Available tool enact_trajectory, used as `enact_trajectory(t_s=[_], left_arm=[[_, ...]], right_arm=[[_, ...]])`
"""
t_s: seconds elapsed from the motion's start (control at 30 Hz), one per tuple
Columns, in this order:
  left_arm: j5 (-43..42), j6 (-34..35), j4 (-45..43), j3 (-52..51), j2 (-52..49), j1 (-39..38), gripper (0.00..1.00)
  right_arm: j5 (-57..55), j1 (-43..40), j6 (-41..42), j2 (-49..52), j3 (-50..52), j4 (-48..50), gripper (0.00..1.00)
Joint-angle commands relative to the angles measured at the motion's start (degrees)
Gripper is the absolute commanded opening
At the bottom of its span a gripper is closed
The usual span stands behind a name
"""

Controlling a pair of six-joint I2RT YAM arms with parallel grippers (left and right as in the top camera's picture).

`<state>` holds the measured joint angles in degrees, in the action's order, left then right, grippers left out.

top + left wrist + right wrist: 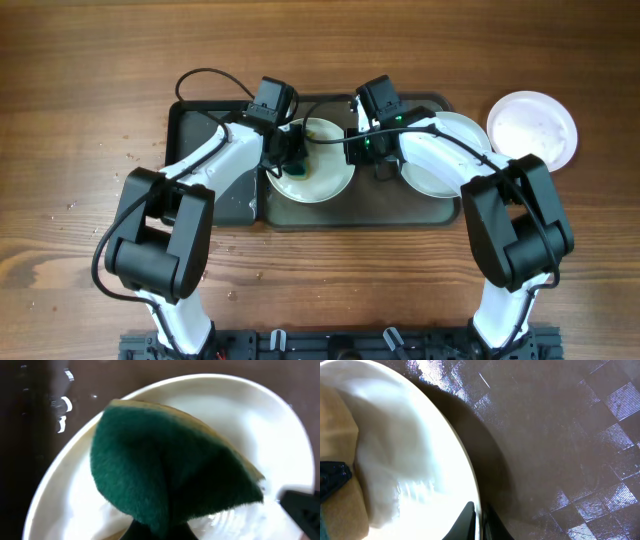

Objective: Clean dirty plates on tray and stack at the side
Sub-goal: 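Keep wiping the plate with the sponge in circular strokes, then move the sponge back to the small black tray with the left gripper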

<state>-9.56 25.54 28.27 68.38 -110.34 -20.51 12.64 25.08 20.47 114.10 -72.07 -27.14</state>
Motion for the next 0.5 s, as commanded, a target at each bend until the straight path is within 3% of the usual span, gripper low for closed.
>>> enact_trajectory(t_s=[0.0,0.47], left_arm=[[3.72,-2.89,-0.42,0.24,1.38,0.5,0.04],[8.17,-2.84,-9.77,0.2,1.27,0.5,0.04]], right_arm=[[0.92,0.46,-0.37,0.87,0.59,0.17,0.07],[0.92,0.46,-0.35,0.87,0.57,0.15,0.07]])
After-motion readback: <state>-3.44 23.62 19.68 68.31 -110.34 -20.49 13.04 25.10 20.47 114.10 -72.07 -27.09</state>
